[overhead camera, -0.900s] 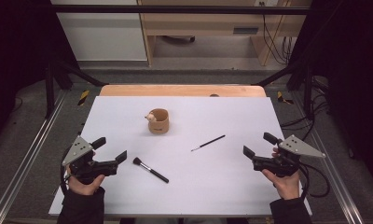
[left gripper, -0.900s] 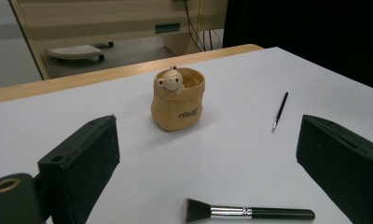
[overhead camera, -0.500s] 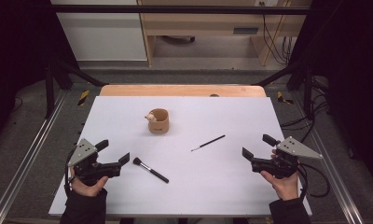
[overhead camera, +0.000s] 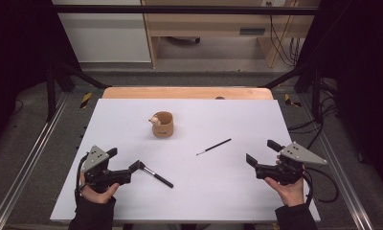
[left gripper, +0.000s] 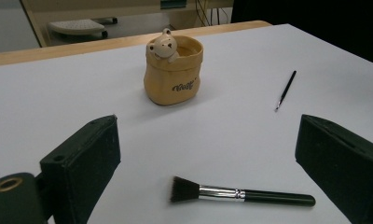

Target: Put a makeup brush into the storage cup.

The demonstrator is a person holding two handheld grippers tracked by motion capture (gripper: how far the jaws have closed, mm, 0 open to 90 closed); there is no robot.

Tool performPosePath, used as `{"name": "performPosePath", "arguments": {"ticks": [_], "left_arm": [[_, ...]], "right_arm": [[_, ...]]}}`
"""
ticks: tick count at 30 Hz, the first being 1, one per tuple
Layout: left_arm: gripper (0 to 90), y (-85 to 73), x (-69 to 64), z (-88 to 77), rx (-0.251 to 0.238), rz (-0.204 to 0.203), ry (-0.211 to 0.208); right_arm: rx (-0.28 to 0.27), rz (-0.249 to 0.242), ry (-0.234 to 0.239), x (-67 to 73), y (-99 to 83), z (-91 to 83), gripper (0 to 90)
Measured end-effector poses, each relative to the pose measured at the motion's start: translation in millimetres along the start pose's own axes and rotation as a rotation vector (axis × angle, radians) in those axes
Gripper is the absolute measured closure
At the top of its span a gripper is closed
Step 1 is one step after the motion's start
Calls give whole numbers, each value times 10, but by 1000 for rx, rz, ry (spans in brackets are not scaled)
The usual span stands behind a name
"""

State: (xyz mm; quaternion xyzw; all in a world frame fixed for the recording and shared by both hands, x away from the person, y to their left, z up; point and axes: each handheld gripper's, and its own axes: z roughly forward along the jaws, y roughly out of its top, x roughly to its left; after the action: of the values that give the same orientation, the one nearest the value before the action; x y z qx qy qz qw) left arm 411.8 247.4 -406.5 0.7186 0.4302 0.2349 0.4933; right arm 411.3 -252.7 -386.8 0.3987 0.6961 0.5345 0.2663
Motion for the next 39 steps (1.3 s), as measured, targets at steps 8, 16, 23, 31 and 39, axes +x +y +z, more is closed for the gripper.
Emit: {"name": "performPosePath", "arguments": {"ticks": [8, 16, 23, 31, 39], "left_arm": [[61, -71, -109, 90, 37, 1, -1], [61, -131, -187, 164, 71, 2, 11], [63, -189, -240, 238, 102, -8, 33], [66, -256, -295, 330, 145, -21, 36], [65, -312, -400, 438, 195, -4, 47]], "right_arm": [[-2, -2, -3, 14, 7, -21, 80], [2, -5, -3, 30, 12, -25, 79], [7, -8, 2, 49, 4, -5, 78], [14, -6, 2, 52, -6, 12, 77], [17, -5, 6, 58, -7, 18, 77]]}}
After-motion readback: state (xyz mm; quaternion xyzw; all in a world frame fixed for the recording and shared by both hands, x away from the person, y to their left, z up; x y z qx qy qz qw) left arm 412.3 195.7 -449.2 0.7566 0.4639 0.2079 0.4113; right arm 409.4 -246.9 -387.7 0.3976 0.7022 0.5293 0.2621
